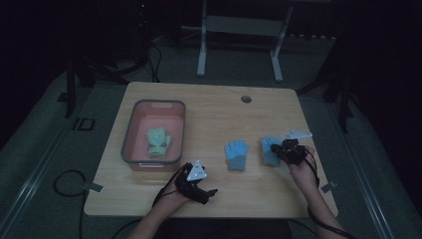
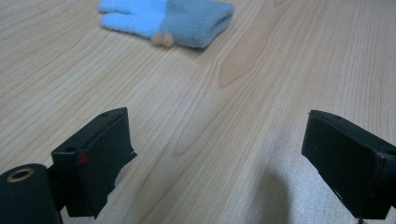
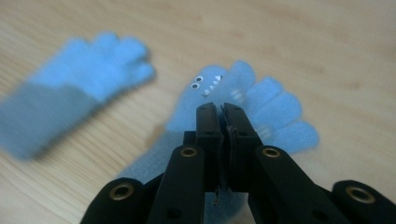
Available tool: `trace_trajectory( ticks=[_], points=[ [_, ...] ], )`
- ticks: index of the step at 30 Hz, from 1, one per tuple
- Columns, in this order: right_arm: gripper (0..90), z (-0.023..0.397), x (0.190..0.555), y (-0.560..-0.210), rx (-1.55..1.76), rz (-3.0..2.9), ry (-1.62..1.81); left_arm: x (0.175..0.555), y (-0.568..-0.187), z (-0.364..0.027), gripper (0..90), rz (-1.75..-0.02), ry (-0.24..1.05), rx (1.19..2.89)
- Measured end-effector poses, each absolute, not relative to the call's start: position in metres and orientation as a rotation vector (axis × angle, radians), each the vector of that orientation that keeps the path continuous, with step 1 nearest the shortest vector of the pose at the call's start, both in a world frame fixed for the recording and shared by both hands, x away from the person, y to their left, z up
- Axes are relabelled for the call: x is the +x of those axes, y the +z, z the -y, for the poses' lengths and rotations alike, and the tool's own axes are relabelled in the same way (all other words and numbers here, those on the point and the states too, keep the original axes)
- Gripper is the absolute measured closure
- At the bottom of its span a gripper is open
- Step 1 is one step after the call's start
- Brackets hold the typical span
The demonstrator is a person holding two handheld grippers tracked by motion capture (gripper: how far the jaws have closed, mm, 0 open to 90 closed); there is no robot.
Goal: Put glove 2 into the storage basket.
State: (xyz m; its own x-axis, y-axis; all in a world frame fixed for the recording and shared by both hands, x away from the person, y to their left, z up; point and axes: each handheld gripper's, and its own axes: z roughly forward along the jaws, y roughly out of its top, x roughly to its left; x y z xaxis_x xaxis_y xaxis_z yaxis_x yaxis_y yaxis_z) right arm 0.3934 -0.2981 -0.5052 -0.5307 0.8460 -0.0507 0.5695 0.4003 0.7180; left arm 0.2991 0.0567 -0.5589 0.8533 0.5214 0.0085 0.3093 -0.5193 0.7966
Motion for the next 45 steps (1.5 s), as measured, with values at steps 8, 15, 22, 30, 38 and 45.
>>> trace_trajectory(
  ticks=[8, 15, 22, 30, 38, 45],
  points=[
    [86.3, 0.273, 0.390, -0.471, 1.156, -2.234, 0.992, 0.300, -0.559, -0.057, 3.0, -0.621, 0.307, 2.148],
    [86.3, 0.235, 0.386, -0.459, 1.095, -2.264, 1.054, 0.301, -0.559, -0.058, 3.0, -0.630, 0.299, 2.143],
    [86.2, 0.204, 0.383, -0.470, 1.062, -2.325, 1.061, 0.301, -0.559, -0.058, 2.4, -0.631, 0.287, 2.146],
    [86.2, 0.191, 0.384, -0.492, 1.073, -2.401, 1.010, 0.301, -0.559, -0.057, 2.4, -0.626, 0.289, 2.159],
    [86.0, 0.186, 0.387, -0.511, 1.092, -2.439, 0.976, 0.301, -0.559, -0.056, 2.4, -0.631, 0.288, 2.161],
    [85.2, 0.184, 0.392, -0.526, 1.121, -2.463, 0.946, 0.301, -0.559, -0.056, 2.4, -0.624, 0.297, 2.168]
  ],
)
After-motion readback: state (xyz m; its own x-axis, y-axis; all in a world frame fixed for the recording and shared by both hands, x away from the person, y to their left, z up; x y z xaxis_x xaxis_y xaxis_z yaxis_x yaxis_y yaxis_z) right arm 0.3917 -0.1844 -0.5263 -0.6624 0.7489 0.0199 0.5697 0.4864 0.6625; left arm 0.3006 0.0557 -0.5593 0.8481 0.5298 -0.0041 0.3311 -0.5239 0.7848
